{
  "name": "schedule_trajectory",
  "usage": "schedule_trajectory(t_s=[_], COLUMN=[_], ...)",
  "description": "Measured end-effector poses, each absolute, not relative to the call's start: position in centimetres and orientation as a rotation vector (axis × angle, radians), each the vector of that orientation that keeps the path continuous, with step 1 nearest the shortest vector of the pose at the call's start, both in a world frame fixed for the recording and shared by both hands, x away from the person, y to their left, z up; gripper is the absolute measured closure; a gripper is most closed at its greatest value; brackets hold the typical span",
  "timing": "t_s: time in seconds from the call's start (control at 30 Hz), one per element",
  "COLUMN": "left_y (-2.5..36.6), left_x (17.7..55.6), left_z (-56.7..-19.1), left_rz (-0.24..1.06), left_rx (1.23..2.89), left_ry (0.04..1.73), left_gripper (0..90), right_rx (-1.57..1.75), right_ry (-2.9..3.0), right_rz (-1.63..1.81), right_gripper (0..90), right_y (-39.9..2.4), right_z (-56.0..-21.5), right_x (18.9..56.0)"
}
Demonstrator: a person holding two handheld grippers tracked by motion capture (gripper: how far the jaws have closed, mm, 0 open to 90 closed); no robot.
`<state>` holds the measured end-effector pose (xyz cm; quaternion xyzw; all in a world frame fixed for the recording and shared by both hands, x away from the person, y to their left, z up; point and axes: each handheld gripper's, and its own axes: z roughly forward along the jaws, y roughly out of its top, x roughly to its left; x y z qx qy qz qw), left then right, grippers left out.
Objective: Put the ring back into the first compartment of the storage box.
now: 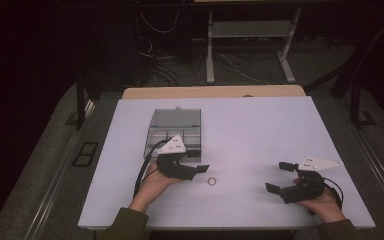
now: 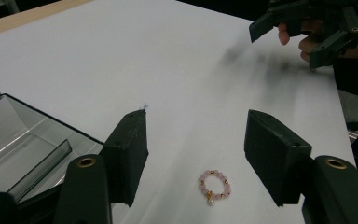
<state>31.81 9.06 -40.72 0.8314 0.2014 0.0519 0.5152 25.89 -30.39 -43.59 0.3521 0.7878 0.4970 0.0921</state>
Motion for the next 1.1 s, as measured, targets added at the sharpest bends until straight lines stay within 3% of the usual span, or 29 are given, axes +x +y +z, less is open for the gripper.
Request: schedule_trajectory(t_s=[0.57,1.1], left_y=[7.4,6.8], left_x=[31.4,31.6], left_z=[-41.9,-42.9], left_rz=[0.117,0.101], left_rx=[2.05,2.107], left_ry=[0.47,0.49], left_gripper=[53.6,61.7], right_rx=[1.038,1.035], right_ry=[2.341,2.343], right_rz=[1.478,1.476], right_gripper=[1.7,1.7], right_y=[-30.3,-30.3], right_z=[-43.6,-43.6], right_x=[25.9,25.8])
